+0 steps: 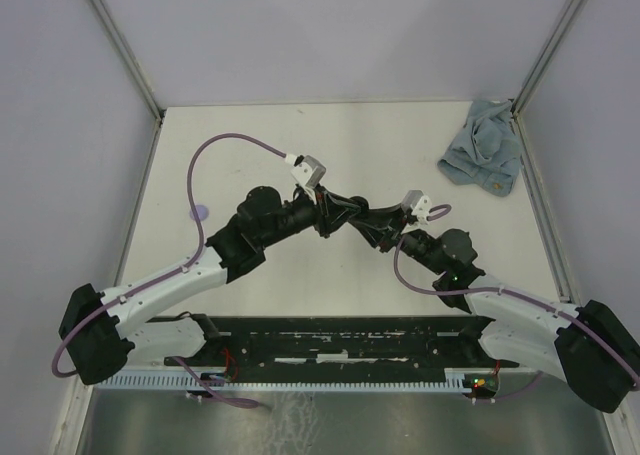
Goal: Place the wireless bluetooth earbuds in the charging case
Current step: Place the earbud in the charging case.
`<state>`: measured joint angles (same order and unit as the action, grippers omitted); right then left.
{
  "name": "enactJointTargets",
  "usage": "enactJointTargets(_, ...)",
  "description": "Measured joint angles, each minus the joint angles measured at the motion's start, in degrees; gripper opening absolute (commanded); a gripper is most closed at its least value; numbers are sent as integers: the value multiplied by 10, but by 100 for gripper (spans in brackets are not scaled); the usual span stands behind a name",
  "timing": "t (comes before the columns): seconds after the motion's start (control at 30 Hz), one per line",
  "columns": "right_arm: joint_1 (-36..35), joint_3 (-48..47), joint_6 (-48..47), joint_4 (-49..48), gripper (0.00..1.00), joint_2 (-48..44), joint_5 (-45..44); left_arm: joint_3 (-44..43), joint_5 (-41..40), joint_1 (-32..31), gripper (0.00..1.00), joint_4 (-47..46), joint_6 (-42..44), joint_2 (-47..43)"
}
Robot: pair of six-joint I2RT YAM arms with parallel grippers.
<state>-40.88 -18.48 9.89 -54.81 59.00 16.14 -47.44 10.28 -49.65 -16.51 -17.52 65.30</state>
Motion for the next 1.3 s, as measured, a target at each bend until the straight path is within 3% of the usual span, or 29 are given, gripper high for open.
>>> enactJointTargets(1.3,0,-2,14,-13,2,7,7,0,-26,-10,21,-34,21,12)
